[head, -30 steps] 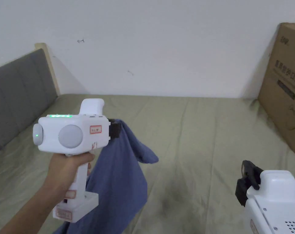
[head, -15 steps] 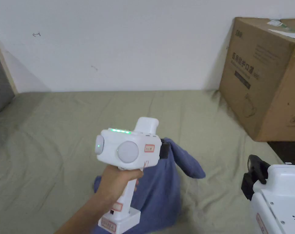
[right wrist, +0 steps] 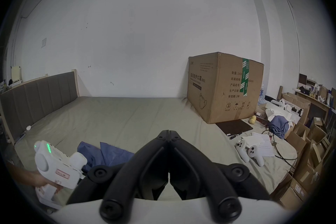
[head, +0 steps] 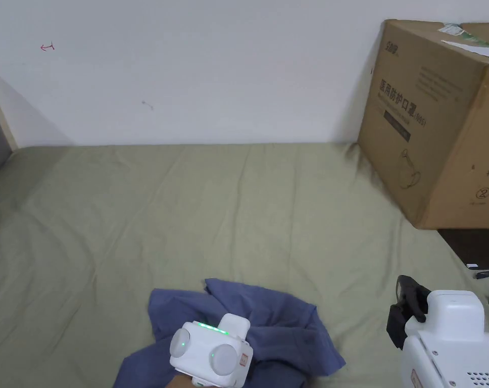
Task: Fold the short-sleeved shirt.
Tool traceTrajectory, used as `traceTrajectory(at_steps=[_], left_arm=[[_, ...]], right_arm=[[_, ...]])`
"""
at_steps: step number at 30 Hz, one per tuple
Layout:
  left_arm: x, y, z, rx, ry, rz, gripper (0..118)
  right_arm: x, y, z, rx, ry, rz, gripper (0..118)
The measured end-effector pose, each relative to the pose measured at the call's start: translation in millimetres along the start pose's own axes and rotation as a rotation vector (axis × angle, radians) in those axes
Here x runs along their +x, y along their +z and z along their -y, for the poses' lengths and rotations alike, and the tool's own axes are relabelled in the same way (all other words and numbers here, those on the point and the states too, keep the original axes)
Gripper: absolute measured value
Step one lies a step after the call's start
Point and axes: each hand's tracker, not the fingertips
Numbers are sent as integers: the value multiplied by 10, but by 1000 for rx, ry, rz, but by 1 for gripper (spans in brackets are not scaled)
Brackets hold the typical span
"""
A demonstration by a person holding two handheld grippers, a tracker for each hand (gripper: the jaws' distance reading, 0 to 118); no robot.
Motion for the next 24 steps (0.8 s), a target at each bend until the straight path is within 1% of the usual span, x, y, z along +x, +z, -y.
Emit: traceTrajectory(at_steps=[3,4,5,6,7,8,9,10,14,16,19,24], left_arm=[[69,36,-65,5,-14,-21,5],[84,65,-89,0,-29,-30,8],[93,124,-102,5,-34,-21,13],[108,239,-109,30,-30,9,37],[108,321,-119,60,-13,37,63],[99,431,-129,94,4,60,93],[90,553,-145,140,18,84,115],[89,695,-145,193,23,93,118],[-24,1321,-187,410,63,75,118],[-117,1613,-164,513,75,42,117],[-285,1998,-84,673,81,-38,117],[-564,2411,172,884,96,-233,117]], right_arm=[[-53,8,-19,-2,0,-8,0],[-67,11,-25,-1,2,-10,0],[-81,16,-35,1,5,-12,0],[-94,28,-48,3,5,-15,0],[-105,38,-60,7,5,-18,0],[-117,47,-77,13,5,-18,0],[-128,53,-97,18,3,-21,0],[-134,63,-116,22,2,-22,0],[-172,111,-214,48,2,-25,0],[-190,135,-264,63,0,-27,0],[-222,163,-334,85,2,-28,0],[-293,186,-427,116,2,-32,0]])
